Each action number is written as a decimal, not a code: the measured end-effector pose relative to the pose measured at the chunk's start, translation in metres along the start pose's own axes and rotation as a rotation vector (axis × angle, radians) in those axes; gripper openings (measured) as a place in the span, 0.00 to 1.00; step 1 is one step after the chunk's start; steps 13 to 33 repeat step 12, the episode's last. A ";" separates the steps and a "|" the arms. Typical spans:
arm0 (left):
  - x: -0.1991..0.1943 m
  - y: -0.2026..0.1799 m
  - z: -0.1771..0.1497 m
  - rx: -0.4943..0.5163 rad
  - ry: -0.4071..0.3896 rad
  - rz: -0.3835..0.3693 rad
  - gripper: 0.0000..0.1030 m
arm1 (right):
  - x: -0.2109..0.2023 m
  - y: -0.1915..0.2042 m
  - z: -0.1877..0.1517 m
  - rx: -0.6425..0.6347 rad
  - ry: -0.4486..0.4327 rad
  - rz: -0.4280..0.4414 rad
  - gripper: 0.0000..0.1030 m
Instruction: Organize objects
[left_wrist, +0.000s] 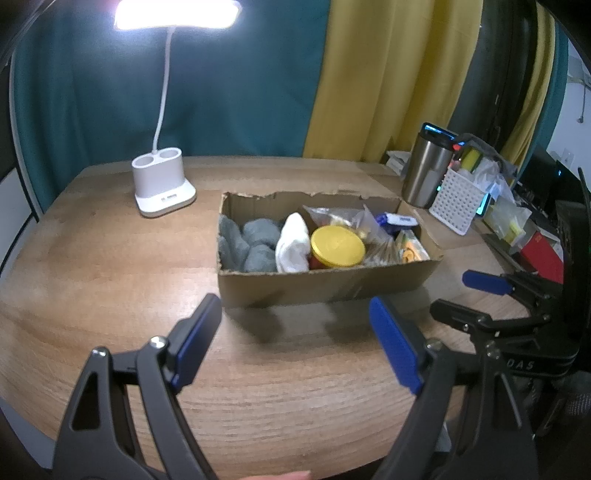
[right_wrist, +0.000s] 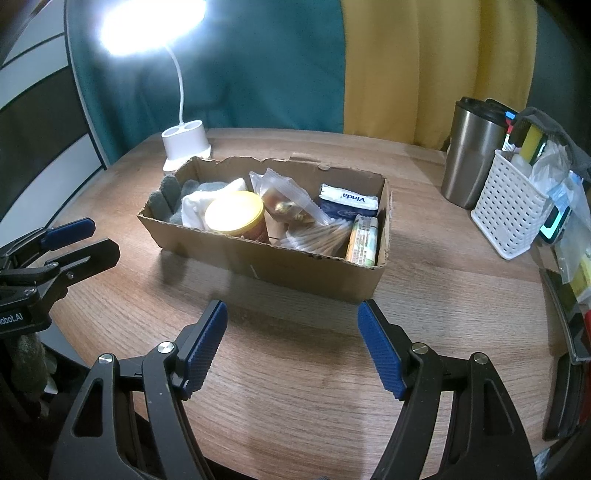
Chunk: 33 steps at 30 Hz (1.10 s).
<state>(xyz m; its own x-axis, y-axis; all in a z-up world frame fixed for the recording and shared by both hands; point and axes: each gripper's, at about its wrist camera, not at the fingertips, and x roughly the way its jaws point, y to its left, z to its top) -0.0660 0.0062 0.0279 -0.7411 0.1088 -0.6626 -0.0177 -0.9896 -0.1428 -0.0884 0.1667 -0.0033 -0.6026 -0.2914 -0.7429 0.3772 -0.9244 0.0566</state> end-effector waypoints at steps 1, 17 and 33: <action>0.000 0.000 0.001 0.001 0.000 -0.001 0.81 | -0.001 0.000 0.000 0.001 -0.004 0.001 0.74; 0.002 -0.003 0.002 0.013 0.008 -0.003 0.81 | 0.000 -0.004 0.002 0.004 -0.005 0.001 0.74; 0.002 -0.003 0.002 0.013 0.008 -0.003 0.81 | 0.000 -0.004 0.002 0.004 -0.005 0.001 0.74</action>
